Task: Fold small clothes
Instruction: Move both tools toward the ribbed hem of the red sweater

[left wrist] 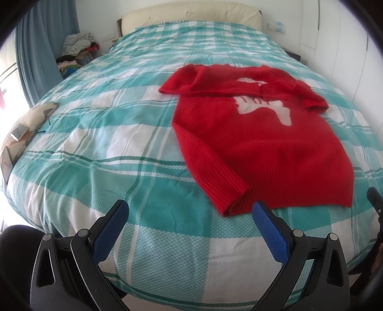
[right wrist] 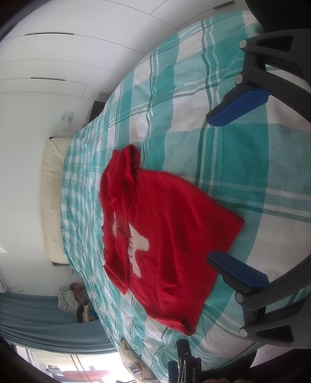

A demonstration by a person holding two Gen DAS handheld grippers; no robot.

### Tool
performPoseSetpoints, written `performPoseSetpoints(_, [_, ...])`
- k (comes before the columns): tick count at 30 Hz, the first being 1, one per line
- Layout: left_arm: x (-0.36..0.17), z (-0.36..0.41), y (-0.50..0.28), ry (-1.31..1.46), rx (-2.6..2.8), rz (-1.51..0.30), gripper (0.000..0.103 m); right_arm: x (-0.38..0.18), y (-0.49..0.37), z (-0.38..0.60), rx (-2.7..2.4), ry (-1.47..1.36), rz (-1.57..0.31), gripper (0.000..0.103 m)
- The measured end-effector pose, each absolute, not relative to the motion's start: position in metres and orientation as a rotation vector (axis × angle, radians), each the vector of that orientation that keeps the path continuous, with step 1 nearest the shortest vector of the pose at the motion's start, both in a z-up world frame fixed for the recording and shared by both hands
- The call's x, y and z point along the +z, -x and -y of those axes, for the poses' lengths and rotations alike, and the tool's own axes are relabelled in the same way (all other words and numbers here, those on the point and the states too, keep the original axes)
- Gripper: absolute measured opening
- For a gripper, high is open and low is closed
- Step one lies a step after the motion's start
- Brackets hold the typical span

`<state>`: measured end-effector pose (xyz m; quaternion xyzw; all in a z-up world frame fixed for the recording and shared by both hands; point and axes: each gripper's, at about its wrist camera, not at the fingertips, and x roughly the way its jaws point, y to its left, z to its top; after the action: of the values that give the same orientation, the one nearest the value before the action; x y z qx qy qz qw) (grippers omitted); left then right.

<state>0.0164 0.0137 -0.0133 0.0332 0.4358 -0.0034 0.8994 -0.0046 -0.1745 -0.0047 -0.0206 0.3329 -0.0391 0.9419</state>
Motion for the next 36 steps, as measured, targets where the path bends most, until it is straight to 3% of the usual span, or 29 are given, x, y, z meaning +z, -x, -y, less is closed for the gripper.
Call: performPoseSetpoints(36, [-0.022,-0.027,-0.028,-0.001,-0.099,-0.972,0.103,-0.007,0.001,0.181,-0.094,0.011,-0.694,0.103])
